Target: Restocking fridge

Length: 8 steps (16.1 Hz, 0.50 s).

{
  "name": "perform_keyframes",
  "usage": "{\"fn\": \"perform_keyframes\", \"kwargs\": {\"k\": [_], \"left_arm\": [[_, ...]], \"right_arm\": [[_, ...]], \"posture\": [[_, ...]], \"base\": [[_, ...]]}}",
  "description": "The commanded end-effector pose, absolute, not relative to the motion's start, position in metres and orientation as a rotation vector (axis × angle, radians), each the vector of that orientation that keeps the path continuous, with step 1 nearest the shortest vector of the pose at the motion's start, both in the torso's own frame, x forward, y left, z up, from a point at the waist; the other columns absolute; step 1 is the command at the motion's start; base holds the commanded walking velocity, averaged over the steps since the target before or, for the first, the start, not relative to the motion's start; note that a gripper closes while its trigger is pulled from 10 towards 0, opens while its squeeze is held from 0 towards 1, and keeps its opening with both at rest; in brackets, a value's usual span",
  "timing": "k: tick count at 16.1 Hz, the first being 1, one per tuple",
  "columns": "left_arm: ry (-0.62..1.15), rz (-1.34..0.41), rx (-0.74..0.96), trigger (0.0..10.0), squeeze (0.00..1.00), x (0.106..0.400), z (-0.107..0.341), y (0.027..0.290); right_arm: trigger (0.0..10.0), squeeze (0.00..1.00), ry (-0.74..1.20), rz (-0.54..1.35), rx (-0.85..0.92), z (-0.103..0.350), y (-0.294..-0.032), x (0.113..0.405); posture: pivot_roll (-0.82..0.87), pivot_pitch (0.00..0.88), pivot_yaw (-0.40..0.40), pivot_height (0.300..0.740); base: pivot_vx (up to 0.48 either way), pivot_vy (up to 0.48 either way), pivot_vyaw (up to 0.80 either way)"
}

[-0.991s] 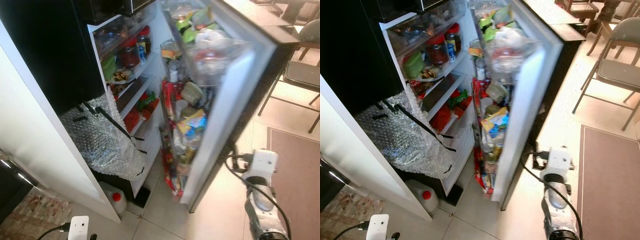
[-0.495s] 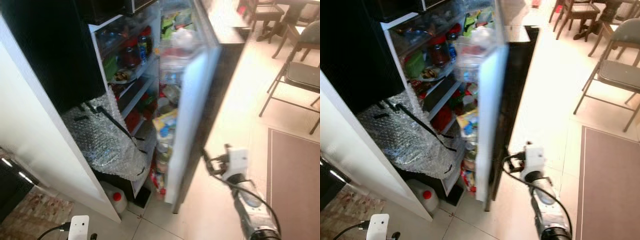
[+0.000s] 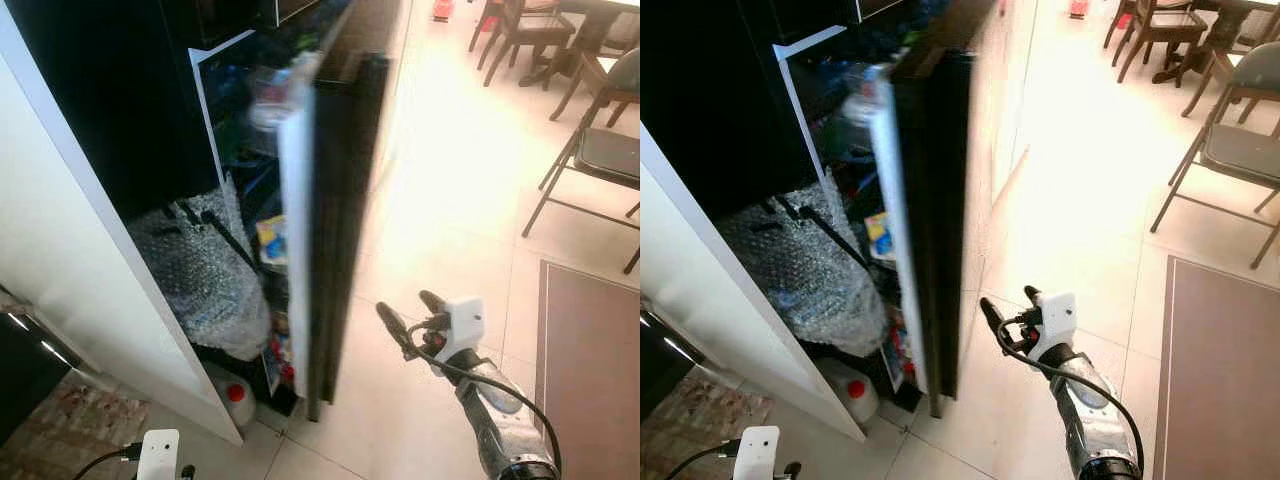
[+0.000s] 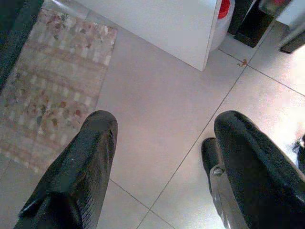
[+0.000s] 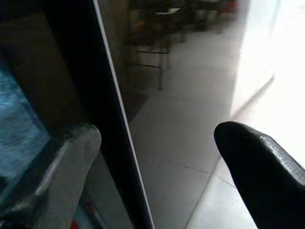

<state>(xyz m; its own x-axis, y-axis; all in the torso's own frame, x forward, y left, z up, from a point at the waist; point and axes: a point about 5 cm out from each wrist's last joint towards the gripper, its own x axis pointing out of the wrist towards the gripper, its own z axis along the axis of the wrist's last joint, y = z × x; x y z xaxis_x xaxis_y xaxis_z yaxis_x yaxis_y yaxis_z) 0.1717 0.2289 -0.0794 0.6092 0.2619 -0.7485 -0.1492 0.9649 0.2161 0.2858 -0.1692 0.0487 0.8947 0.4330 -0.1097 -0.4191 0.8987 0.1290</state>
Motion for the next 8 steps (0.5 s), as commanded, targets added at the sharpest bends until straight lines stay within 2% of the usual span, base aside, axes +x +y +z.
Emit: {"fn": "perform_keyframes", "kwargs": {"k": [1, 2, 6, 8], "left_arm": [[0.907, 0.239, 0.145, 10.0, 0.0, 0.168, -0.082, 0.229], [0.907, 0.238, 0.145, 10.0, 0.0, 0.168, -0.082, 0.229], [0.906, 0.238, 0.145, 10.0, 0.0, 0.168, -0.081, 0.23], [0.906, 0.237, 0.145, 10.0, 0.0, 0.168, -0.081, 0.229]], "right_arm": [[10.0, 0.0, 0.139, 0.495, 0.11, 0.051, -0.167, 0.283], [10.0, 0.0, 0.138, 0.531, 0.112, 0.053, -0.166, 0.281], [10.0, 0.0, 0.119, 0.391, 0.075, 0.058, -0.183, 0.292], [10.0, 0.0, 0.11, 0.395, 0.072, 0.062, -0.184, 0.294]], "posture": [[-0.15, 0.019, -0.005, 0.74], [-0.15, 0.019, -0.004, 0.74], [-0.15, 0.02, -0.004, 0.74], [-0.15, 0.023, -0.003, 0.74]], "base": [[0.0, 0.0, 0.0], [0.0, 0.0, 0.0], [0.0, 0.0, 0.0], [0.0, 0.0, 0.0]]}}
